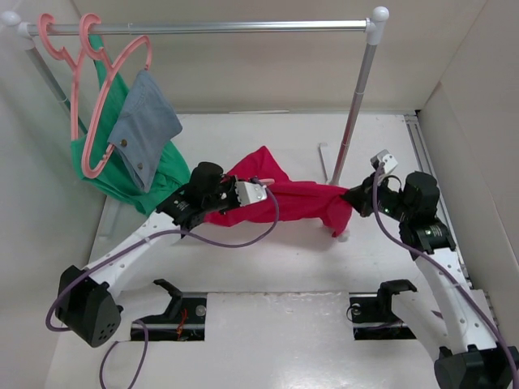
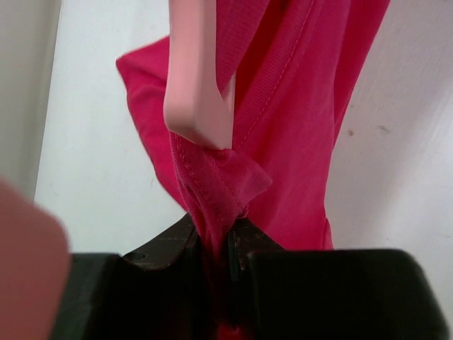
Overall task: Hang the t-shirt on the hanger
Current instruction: Place tshirt on hanger
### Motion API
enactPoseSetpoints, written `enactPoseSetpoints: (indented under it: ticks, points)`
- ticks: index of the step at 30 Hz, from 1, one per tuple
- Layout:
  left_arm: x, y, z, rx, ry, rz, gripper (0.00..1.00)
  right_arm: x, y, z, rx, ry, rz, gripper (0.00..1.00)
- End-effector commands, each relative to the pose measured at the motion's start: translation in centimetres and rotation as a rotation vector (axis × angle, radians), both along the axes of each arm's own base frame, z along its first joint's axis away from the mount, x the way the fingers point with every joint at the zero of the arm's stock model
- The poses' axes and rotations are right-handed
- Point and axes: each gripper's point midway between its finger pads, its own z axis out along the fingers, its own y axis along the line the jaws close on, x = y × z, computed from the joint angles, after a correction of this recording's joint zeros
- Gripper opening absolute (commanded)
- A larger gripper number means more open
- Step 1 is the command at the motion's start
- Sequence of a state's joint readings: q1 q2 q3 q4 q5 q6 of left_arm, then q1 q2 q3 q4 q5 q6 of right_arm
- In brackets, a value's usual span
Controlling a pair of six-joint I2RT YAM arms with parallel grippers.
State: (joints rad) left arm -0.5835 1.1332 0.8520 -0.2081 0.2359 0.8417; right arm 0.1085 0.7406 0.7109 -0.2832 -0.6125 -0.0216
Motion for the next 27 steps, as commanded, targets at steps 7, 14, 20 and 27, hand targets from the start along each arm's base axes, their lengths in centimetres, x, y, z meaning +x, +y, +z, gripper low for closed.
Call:
enactPoseSetpoints:
  ticks: [7, 14, 20, 27]
  points:
    - [-6.8, -5.9, 9.7, -0.279, -0.035, -0.374, 0.00, 2.3, -0.1, 1.5, -0.093, 0.005, 0.077, 0.59]
    - [-6.5, -6.9, 8.2, -0.304, 0.092, -0.341, 0.00, 0.5, 2.7, 7.4, -0.159, -0.139, 0.175, 0.67]
    - [-5.8, -7.2, 7.9, -0.296, 0.097, -0.332, 0.00, -4.0, 9.8, 7.2, -0.092, -0.180, 0.401, 0.63]
    - [-5.8, -7.5, 7.8, -0.306, 0.137, -0.321, 0.00, -4.8, 16.3, 9.0, 0.030, -0.216, 0.484, 0.75]
